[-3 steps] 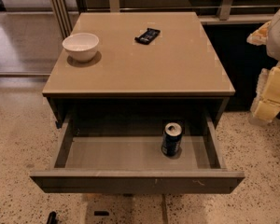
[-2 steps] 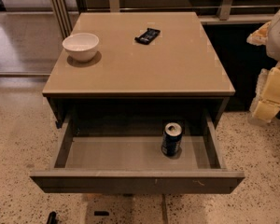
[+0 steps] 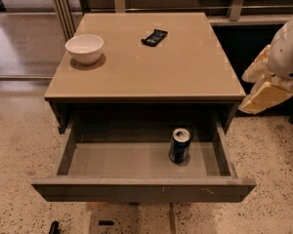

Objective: Pick pepsi can from top drawer and place on counter

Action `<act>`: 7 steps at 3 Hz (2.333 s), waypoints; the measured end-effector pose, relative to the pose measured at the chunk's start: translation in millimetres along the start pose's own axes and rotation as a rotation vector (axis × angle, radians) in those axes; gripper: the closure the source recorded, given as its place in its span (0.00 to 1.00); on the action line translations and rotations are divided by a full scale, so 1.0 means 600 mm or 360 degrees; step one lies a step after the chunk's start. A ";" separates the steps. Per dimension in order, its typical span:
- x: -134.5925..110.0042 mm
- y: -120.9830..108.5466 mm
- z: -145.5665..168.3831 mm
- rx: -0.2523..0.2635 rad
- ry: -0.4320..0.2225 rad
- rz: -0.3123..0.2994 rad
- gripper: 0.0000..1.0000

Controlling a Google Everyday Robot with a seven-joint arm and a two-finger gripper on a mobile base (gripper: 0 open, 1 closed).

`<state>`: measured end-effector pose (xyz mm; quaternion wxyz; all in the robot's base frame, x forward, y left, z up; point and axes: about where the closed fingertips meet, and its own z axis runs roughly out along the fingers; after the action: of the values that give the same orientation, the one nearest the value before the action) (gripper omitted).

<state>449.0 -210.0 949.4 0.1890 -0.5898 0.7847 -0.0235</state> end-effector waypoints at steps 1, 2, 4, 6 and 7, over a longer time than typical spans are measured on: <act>0.000 0.011 0.094 -0.0018 -0.0122 0.0083 0.73; -0.001 0.018 0.186 -0.0018 -0.0208 0.0144 0.96; -0.006 0.009 0.201 0.0024 -0.0237 0.0153 1.00; -0.001 0.042 0.265 -0.0031 -0.0277 0.0147 0.63; 0.003 0.058 0.314 -0.0070 -0.0337 0.0192 0.32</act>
Offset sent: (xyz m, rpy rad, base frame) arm 0.0499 0.0386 -0.1734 0.2357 -0.0313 -0.0776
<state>477.5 -166.0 765.3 0.2590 -0.5447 0.7947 0.0676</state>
